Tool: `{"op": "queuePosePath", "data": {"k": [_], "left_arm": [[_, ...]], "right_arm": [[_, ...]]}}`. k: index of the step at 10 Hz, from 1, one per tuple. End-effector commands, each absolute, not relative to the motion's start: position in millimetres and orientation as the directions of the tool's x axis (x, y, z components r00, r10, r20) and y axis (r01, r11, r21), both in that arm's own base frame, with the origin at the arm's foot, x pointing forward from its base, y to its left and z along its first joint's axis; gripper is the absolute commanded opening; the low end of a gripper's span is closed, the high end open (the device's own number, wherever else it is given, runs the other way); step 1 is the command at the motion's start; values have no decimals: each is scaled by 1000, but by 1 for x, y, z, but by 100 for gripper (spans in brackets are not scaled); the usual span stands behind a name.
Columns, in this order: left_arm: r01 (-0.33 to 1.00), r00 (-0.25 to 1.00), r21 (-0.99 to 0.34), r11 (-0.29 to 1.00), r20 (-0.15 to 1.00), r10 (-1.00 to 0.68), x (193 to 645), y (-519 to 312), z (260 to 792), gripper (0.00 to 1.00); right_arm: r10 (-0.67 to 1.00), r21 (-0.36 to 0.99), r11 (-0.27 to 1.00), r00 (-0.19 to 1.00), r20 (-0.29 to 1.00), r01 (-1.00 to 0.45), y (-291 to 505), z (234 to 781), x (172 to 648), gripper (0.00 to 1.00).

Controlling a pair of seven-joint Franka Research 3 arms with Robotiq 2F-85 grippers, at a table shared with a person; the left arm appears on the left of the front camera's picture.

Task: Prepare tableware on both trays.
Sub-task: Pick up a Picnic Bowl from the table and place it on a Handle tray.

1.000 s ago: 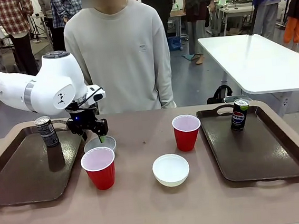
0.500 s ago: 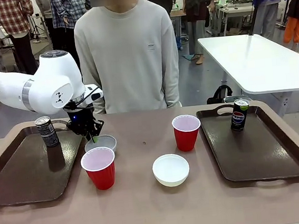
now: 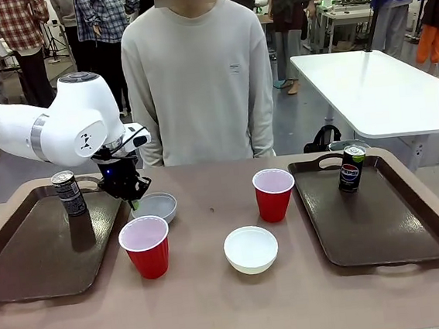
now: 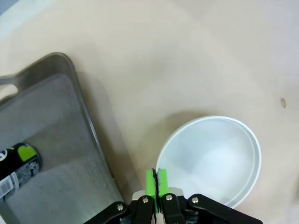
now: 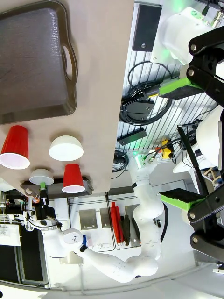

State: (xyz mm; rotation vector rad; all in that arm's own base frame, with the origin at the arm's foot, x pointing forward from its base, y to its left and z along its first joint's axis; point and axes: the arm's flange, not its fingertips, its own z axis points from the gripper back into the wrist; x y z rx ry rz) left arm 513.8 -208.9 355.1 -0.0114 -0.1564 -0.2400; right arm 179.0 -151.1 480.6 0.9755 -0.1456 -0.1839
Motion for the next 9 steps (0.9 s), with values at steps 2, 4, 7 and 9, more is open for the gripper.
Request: {"op": "queuePosePath", "data": {"k": [2,4,7,9], "left_arm": [[199,961,4,980,195,-196,481,-196,388,0],[210,931,-33,977,311,-190,436,-159,451,0],[197,904,-28,980,392,-171,392,-97,475,0],[152,914,-3,988,381,-140,383,-60,465,0]], "right_arm": [[-208,841,536,977,52,69,-151,481,179,100],[-208,841,536,977,52,69,-151,481,179,100],[-208,841,536,977,52,69,-151,481,179,100],[-208,841,536,977,52,69,-151,481,179,100]]}}
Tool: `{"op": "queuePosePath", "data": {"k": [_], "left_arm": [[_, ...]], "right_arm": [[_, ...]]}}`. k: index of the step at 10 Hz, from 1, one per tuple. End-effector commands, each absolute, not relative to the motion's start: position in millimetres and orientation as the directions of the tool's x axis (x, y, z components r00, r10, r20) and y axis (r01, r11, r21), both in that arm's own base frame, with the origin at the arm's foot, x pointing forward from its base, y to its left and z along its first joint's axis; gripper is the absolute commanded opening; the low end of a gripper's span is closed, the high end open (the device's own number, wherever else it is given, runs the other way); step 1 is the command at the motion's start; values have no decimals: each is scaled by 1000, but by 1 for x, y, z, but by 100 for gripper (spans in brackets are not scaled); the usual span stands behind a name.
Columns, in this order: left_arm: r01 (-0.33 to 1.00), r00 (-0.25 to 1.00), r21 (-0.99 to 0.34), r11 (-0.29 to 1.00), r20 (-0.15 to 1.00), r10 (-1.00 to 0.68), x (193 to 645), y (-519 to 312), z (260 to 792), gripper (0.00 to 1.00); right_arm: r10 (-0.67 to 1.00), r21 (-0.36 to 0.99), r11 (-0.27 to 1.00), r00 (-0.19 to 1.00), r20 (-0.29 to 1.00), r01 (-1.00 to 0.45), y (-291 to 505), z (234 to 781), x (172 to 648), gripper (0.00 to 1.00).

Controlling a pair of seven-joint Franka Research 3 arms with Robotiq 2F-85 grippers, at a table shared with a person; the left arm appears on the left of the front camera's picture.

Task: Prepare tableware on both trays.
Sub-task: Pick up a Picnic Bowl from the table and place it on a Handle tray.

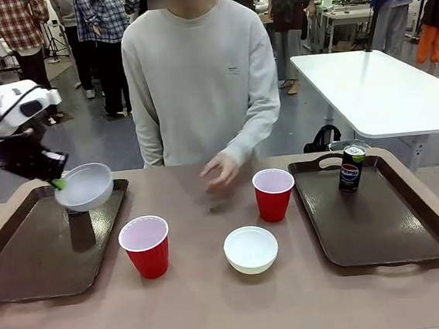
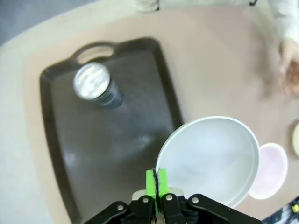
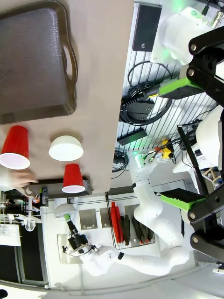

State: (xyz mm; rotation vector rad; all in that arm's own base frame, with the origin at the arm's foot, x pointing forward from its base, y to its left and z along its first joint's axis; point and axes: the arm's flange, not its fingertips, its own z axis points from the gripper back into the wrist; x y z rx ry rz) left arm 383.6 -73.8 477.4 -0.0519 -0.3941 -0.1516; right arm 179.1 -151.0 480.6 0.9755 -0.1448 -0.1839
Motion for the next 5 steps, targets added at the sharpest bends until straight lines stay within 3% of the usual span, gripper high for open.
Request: {"op": "queuePosePath", "data": {"k": [1,5], "left_arm": [[130,911,7,991,394,-122,379,-43,467,0],[97,921,-12,995,381,-86,383,-29,471,0]], "right_arm": [[-208,841,536,977,52,69,-151,481,179,100],[-208,841,536,977,52,69,-151,481,179,100]]}}
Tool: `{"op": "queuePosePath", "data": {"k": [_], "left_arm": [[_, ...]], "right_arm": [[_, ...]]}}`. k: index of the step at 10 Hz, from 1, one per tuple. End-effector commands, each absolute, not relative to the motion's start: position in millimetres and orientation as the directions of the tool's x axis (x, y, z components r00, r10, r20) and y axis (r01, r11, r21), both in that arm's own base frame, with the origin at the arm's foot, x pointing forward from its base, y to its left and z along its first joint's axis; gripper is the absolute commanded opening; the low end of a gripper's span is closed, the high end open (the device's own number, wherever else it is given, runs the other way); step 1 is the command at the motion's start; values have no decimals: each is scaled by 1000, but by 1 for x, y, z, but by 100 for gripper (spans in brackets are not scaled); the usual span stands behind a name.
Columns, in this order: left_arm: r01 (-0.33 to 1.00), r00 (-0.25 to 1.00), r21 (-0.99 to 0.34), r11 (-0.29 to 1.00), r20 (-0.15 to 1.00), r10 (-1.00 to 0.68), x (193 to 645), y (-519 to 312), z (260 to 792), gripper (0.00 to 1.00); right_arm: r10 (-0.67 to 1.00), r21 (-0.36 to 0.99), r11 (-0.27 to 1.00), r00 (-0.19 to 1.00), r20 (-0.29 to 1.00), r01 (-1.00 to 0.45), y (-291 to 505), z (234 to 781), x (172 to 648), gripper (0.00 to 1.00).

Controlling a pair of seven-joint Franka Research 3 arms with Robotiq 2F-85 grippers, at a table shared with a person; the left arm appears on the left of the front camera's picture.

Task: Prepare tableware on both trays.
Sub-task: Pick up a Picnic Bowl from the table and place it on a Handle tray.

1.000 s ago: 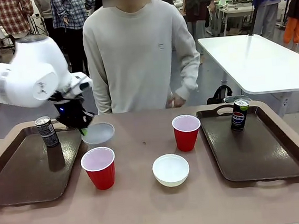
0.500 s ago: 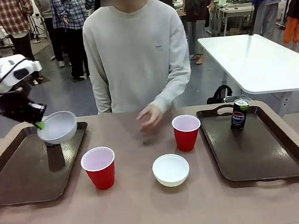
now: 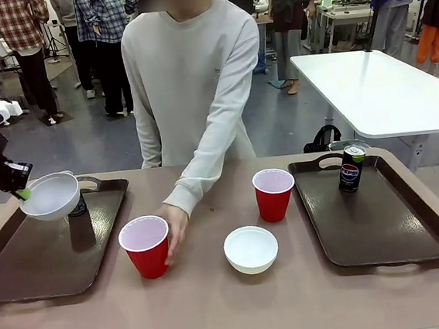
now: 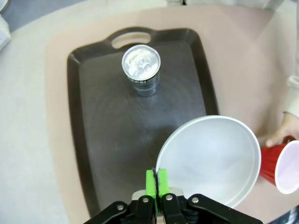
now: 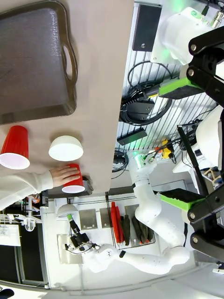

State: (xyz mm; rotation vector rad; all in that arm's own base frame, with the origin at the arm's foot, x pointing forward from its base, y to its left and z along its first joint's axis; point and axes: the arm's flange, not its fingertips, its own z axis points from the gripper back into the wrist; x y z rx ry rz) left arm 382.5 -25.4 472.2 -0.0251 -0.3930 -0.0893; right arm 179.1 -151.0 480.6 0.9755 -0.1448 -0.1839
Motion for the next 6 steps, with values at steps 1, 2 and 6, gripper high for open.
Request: {"op": "queuePosePath", "data": {"k": [1,2,6], "left_arm": [[97,921,-12,995,381,-86,383,-29,471,0],[97,921,-12,995,381,-86,383,-29,471,0],[128,927,87,988,344,-150,388,-27,451,2]], "right_arm": [[-208,841,536,977,52,69,-151,481,179,100],[-208,841,536,977,52,69,-151,481,179,100],[-208,841,536,977,52,69,-151,481,179,100]]}}
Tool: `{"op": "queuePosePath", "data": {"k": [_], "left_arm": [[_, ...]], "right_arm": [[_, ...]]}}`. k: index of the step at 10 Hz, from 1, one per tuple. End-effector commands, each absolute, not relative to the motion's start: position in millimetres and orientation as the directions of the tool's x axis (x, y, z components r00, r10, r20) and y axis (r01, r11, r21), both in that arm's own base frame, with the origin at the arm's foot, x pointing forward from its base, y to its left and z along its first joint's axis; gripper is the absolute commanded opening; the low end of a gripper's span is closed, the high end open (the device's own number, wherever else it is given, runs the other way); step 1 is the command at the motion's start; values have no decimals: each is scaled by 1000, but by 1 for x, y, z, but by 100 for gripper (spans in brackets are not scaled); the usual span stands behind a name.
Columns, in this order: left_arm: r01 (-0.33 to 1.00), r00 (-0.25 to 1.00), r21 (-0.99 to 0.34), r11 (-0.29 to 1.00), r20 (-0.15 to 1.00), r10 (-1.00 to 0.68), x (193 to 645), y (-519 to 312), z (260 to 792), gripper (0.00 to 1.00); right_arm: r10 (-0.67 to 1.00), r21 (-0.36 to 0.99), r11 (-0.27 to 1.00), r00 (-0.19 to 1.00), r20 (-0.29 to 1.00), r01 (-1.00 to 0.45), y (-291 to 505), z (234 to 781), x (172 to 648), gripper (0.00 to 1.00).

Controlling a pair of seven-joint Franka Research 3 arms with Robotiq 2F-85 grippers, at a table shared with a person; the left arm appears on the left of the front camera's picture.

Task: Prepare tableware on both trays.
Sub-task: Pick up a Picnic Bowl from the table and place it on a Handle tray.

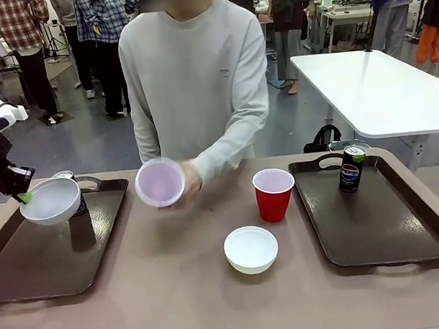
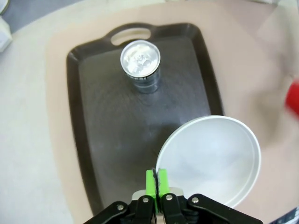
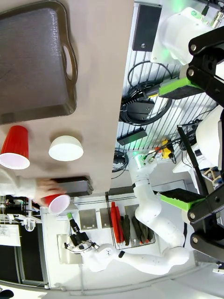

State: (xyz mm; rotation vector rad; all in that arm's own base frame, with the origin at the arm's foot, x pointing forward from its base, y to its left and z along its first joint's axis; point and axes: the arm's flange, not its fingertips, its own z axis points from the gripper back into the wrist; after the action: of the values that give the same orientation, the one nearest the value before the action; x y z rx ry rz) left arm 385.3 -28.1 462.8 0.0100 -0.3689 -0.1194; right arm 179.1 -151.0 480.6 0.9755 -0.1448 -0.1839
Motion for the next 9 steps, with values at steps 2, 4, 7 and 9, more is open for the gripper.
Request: {"op": "queuePosePath", "data": {"k": [2,4,7,9], "left_arm": [[175,929,107,979,312,-200,392,-26,430,2],[228,920,107,968,301,-250,397,-25,408,2],[254,932,134,958,229,-280,411,-26,371,2],[263,939,135,955,194,-286,412,-29,360,2]], "right_arm": [[-208,841,536,977,52,69,-151,481,179,100],[-208,841,536,977,52,69,-151,481,179,100],[-208,841,536,977,52,69,-151,481,179,100],[-208,841,536,977,52,69,-151,481,179,100]]}}
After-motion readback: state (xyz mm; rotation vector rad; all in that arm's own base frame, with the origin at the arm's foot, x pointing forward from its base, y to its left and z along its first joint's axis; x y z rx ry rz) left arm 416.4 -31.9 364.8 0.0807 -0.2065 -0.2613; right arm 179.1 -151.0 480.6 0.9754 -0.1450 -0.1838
